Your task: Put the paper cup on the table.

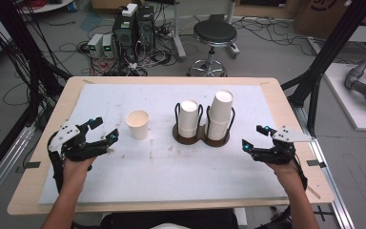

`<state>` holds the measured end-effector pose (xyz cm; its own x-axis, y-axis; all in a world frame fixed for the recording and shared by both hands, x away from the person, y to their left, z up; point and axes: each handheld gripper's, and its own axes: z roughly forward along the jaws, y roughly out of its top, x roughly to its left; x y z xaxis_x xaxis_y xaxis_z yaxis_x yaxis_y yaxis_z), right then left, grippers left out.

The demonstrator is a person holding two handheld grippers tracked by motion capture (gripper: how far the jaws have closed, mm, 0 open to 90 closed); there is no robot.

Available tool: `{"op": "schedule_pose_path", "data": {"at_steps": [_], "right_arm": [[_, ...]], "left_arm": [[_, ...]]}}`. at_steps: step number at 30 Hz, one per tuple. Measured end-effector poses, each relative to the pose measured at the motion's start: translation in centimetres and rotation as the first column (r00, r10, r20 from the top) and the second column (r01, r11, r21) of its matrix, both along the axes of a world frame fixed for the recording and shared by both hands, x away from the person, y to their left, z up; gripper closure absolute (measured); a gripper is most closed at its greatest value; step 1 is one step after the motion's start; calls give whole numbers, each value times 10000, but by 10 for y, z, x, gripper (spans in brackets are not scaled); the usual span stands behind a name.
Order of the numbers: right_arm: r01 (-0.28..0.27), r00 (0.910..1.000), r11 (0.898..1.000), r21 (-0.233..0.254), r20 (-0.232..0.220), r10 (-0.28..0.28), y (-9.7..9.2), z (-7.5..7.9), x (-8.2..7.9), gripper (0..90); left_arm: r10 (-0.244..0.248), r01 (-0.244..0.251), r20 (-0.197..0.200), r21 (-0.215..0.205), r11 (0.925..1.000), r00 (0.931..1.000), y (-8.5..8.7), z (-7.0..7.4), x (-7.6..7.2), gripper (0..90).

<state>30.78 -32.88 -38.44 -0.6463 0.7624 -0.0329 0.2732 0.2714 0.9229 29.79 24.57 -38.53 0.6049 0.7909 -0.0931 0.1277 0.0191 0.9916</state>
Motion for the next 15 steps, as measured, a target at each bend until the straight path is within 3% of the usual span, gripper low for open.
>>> {"op": "schedule_pose_path", "data": {"at_steps": [15], "right_arm": [[3, 10000, 9999, 148, -8, -2, -2, 1, 0, 201]], "left_arm": [[-27, 27, -67, -37, 10000, 10000, -1, -1, 1, 212]]}}
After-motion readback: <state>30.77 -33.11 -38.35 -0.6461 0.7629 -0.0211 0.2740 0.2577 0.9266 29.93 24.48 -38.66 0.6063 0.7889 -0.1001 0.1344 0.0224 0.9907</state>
